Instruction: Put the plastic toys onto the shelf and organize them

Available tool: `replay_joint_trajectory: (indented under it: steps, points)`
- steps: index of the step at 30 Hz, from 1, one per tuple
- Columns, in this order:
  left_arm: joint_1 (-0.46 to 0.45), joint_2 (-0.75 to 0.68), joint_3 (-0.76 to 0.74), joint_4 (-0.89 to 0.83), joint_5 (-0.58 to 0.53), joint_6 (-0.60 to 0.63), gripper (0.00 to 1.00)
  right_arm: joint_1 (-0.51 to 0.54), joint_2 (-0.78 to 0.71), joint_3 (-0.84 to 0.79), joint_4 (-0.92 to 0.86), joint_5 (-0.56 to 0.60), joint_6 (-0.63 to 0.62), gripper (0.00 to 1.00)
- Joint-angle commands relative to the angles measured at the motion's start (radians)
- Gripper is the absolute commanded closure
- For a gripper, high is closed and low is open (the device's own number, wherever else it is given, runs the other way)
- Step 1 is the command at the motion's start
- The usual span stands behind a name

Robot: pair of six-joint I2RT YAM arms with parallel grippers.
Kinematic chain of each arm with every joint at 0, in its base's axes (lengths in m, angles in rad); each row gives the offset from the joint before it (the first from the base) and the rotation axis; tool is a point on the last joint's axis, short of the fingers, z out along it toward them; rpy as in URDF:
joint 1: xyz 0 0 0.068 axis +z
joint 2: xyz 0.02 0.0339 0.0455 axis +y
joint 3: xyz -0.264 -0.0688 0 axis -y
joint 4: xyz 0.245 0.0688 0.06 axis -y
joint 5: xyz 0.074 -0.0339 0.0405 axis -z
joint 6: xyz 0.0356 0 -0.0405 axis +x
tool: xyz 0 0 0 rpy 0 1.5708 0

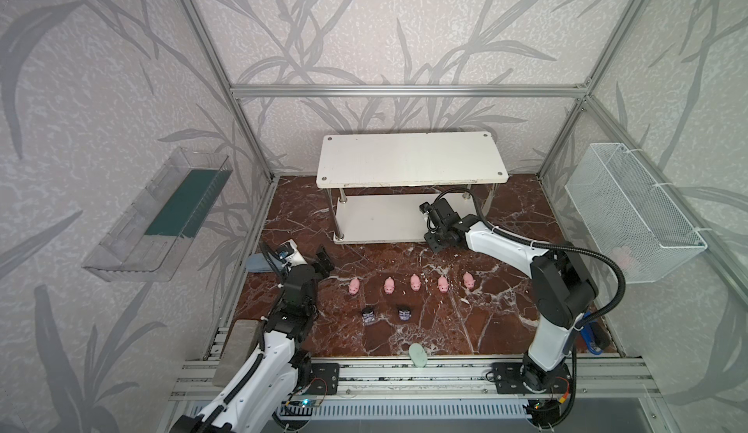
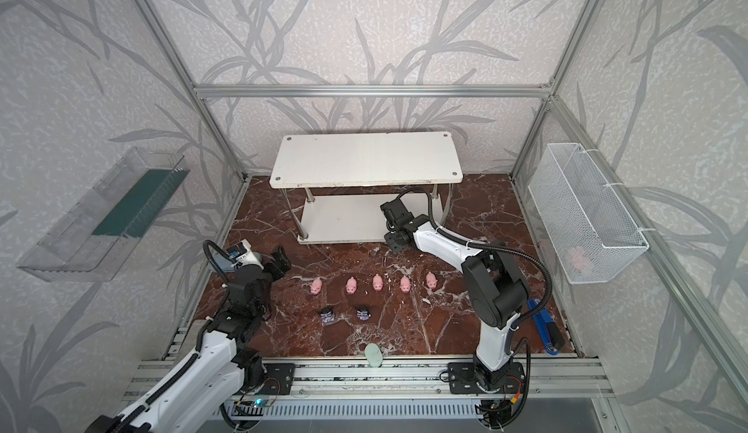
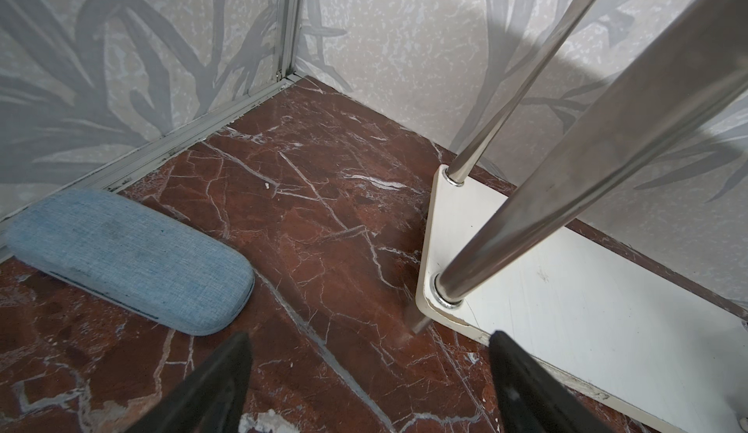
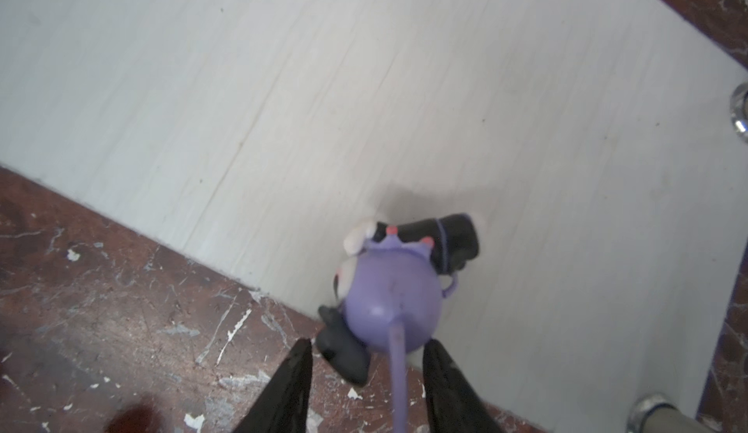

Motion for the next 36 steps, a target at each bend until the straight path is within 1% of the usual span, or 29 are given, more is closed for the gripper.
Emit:
replay_joint_trajectory:
  steps: [1,11,19,25,36]
  points:
    - [0.002,-0.002,-0.009,0.021,-0.005,-0.02,0.11,-0.004,-0.05,-0.027,0.081,-0.01,0.017,0.52]
    - [0.003,-0.009,-0.007,0.013,-0.003,-0.021,0.11,-0.005,-0.05,-0.021,0.1,-0.027,0.025,0.53]
    - [0.003,-0.008,-0.004,0.012,-0.003,-0.017,0.11,-0.004,-0.07,-0.067,0.187,-0.025,0.029,0.53]
    - [0.003,-0.004,-0.001,0.015,-0.001,-0.017,0.11,-0.004,-0.056,-0.069,0.201,-0.03,0.034,0.53]
    - [0.003,-0.003,0.002,0.013,-0.003,-0.014,0.11,-0.004,-0.028,-0.065,0.225,-0.033,0.035,0.64]
